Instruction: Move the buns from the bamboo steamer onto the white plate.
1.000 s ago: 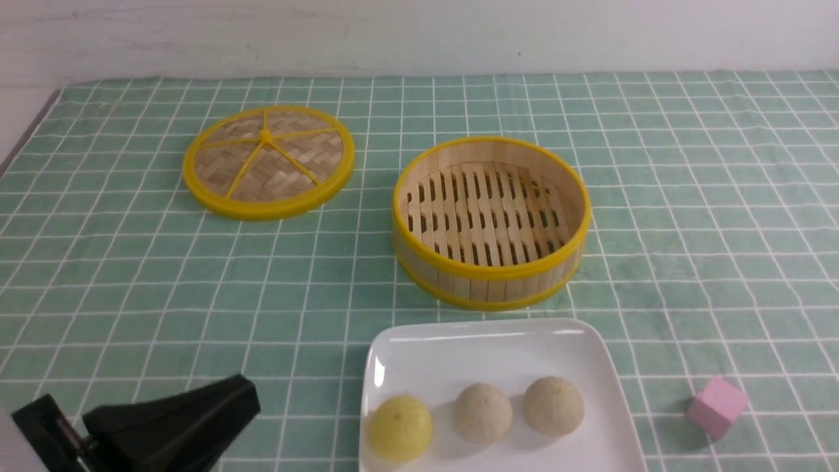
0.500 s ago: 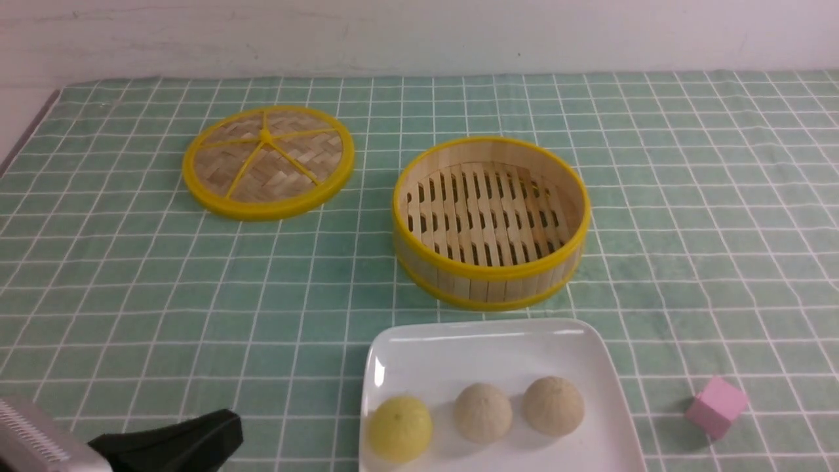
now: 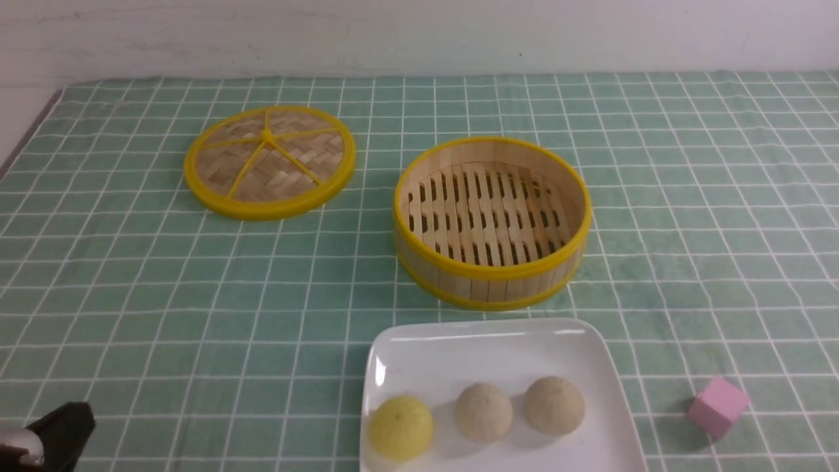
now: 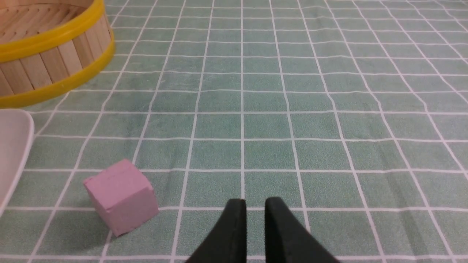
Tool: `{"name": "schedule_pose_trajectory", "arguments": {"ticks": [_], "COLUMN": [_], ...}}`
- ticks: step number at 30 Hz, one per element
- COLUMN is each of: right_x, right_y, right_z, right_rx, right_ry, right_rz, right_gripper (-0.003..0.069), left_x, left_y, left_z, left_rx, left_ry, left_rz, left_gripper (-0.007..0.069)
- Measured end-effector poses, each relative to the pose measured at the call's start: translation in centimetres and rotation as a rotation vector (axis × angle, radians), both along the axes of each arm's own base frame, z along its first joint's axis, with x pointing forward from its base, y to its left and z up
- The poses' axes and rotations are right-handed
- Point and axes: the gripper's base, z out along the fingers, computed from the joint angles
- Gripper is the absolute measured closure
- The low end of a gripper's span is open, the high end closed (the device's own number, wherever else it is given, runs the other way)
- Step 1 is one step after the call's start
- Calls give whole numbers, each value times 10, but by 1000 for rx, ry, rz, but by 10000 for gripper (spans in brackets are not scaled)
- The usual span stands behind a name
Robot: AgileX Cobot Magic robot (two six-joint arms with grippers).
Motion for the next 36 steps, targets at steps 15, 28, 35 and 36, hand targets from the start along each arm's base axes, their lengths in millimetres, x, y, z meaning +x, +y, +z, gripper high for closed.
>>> {"name": "schedule_pose_trajectory", "arguments": {"ticks": [15, 28, 35, 36], "right_x": [0, 0, 0, 0], "right_y": [0, 0, 0, 0], "right_z": [0, 0, 0, 0], "right_rx": [0, 0, 0, 0], "right_ry": [0, 0, 0, 0], "right_rz": [0, 0, 0, 0], "right_gripper": [542, 529, 517, 515], "left_x": [-15, -17, -17, -17], "left_y": [20, 18, 18, 18], "left_z": [-29, -38, -37, -37], "left_rx": [-15, -25, -26, -26], "left_ry": [-64, 28, 29, 30], "left_rz": [314, 287, 284, 284], "left_gripper": [568, 554, 549, 548]}}
